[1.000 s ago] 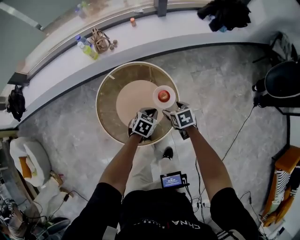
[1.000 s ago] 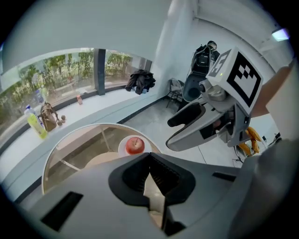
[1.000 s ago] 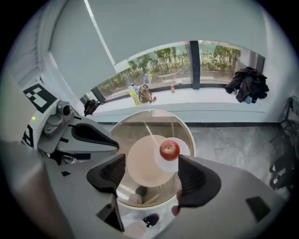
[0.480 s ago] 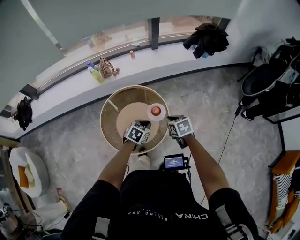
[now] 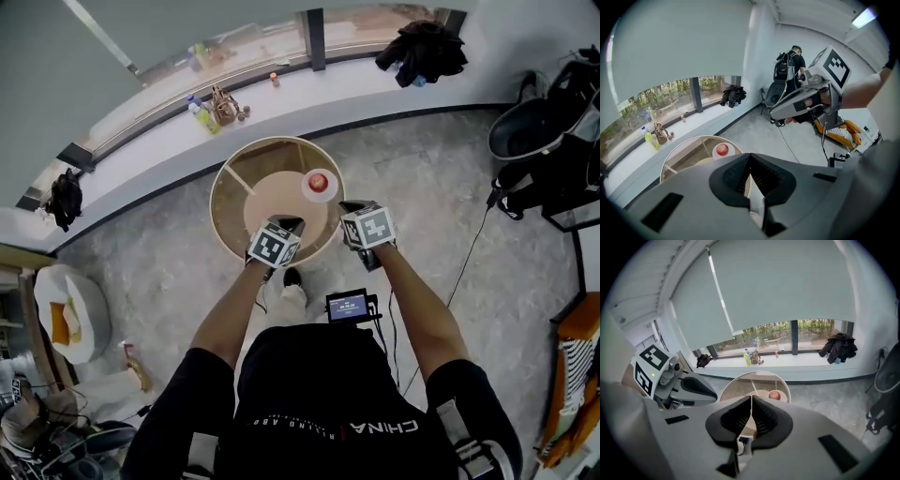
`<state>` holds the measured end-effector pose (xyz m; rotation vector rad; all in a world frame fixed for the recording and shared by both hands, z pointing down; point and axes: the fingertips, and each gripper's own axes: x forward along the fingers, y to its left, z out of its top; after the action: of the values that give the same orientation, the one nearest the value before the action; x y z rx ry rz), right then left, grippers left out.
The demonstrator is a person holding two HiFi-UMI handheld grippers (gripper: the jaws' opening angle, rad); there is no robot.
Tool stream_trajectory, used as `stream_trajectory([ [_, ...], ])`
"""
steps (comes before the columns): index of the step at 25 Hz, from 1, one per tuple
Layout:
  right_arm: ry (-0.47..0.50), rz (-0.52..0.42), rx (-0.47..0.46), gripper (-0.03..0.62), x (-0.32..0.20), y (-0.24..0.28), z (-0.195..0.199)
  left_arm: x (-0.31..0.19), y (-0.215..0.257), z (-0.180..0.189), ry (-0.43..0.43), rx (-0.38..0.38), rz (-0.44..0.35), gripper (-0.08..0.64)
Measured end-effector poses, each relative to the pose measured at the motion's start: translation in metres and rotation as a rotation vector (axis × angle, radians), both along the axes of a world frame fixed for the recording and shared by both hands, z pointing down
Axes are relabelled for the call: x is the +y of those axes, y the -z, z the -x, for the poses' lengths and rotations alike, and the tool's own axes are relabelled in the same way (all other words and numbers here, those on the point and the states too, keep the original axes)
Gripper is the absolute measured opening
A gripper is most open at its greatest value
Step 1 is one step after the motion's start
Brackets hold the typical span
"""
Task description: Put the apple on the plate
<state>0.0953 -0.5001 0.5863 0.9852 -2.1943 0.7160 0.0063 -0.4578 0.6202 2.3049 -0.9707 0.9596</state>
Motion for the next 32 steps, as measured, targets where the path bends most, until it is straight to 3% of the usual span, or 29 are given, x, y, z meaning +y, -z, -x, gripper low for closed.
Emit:
stream_trajectory([
  [3, -0.013, 0.029, -0.04, 0.032, 0.028, 0.001, 0.006, 0.027, 0.001, 0.008, -0.001, -0.001, -0.002, 0.017],
  [11, -0.076, -0.002, 0.011, 0.032, 0.107, 0.008, 0.015, 0.102, 0.015, 0.035, -0.036, 0.034, -0.048, 0.017],
  [18, -0.153, -0.065, 0.052, 0.032, 0.185, 0.013, 0.058, 0.183, 0.025, 0.074, -0.098, 0.066, -0.105, 0.017],
  [22, -0.18, -0.095, 0.082, 0.032, 0.23, 0.018, 0.086, 0.217, 0.029, 0.106, -0.089, 0.07, -0.131, 0.017],
  [28, -0.192, -0.091, 0.116, 0.032, 0.292, 0.019, 0.089, 0.263, 0.039, 0.113, -0.077, 0.119, -0.144, 0.017],
  [32, -0.168, -0.112, 0.145, 0.032, 0.305, 0.022, 0.085, 0.281, 0.043, 0.111, -0.094, 0.14, -0.162, 0.017],
])
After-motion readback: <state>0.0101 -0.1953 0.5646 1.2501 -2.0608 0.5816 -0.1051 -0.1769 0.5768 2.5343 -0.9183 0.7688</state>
